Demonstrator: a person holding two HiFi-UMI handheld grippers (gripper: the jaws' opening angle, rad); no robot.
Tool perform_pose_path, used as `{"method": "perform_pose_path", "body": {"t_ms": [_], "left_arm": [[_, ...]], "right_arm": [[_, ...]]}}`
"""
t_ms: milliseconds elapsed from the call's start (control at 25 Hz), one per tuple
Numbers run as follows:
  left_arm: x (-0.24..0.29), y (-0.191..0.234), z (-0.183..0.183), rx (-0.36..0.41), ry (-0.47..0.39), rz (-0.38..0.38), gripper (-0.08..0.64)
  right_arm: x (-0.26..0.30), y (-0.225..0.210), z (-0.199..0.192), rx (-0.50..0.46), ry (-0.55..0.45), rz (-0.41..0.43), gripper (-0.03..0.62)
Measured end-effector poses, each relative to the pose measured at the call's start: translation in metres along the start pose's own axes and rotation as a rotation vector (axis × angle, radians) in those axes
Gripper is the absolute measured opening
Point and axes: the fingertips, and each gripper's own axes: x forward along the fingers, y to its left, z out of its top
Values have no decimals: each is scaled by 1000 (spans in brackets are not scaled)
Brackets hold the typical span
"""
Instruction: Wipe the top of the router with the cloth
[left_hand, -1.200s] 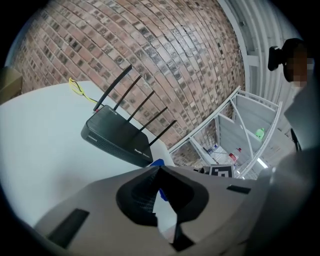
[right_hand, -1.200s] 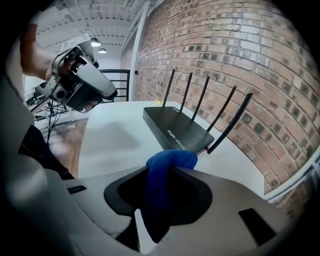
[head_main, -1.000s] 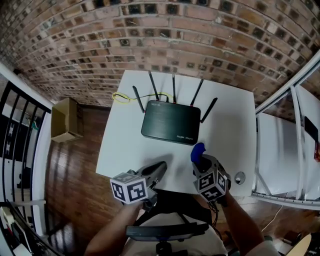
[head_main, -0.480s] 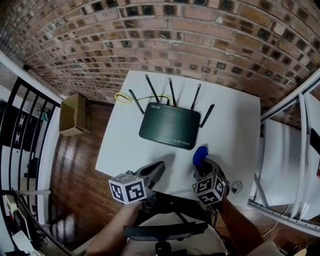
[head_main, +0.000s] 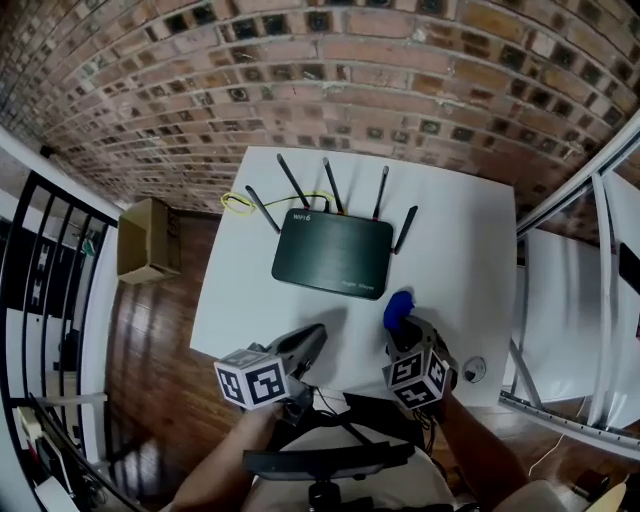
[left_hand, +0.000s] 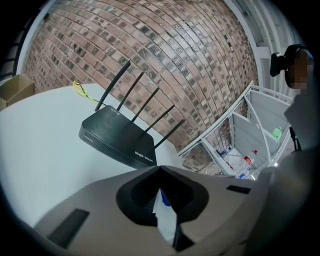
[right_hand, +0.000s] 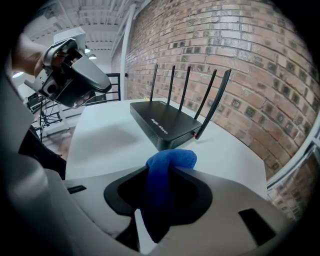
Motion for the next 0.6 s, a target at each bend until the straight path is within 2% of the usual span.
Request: {"method": "perform_pose_path", "body": {"t_ms": [200, 440, 600], "left_arm": [[-2, 13, -5, 15, 62, -34, 25], [-16, 43, 11, 32, 92, -63, 25], [-26, 63, 18, 16, 111, -94, 25]], "right_arm": [[5, 1, -3, 11, 36, -46, 133], [22, 13, 10, -1, 83, -104, 133], [35, 26, 21, 9, 116, -144, 133]]}}
